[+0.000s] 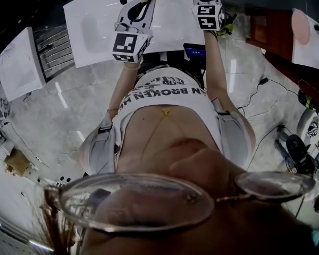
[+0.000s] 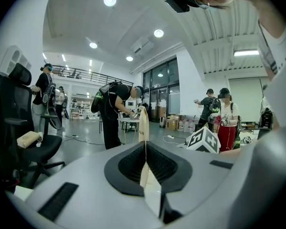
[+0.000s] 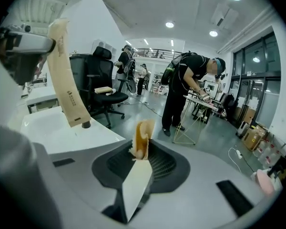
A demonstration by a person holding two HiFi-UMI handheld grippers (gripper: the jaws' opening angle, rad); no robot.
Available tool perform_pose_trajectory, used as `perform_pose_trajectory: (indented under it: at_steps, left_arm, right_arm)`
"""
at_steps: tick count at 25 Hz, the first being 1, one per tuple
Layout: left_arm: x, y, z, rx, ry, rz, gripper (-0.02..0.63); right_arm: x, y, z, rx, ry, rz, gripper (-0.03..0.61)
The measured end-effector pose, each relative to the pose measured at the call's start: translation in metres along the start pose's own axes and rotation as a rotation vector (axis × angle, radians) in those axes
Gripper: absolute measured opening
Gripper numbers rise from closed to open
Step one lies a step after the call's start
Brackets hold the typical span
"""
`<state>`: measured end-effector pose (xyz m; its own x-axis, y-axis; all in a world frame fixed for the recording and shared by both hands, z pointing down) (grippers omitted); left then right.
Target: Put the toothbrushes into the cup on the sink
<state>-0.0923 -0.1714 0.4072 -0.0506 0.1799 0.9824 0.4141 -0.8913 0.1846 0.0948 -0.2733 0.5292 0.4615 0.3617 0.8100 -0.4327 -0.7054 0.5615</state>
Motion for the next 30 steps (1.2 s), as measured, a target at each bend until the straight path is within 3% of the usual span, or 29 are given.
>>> perform_pose_trajectory:
  at_steps: [8,18,26,30]
  left_arm:
    - [-0.003,0.002,0.017,0.007,0.002,0.006,0.015]
    - [0.007,0.006,-0.004,0.032,-0.006,0.008,0.015]
    - [0.003,0.019,0.010,0.063,0.008,0.015,0.015]
    - [-0.004,0.023,0.022,0.093,0.019,0.026,0.015]
  right_arm:
    - [0.003,-0.033,0.013,0.001,0.075,0.096,0.132]
    - [-0.016,-0.062,-0.015,0.036,0.133,0.221,0.135]
    - [-0.014,-0.082,-0.026,0.004,0.112,0.250,0.050]
    - [-0.013,-0.098,-0.029,-0.006,0.128,0.264,0.037]
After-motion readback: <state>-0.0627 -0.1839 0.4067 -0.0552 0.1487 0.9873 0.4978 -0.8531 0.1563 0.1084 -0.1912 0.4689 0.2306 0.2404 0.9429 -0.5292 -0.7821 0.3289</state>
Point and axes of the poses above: the fingertips, and each gripper's own axes: y forward along the fingers, z to its right, x out of its underside, the point moved 5 cm from there along -y, backward along the fingers, and after that the axes turned 6 degrees about -x, right-handed, at the moved point
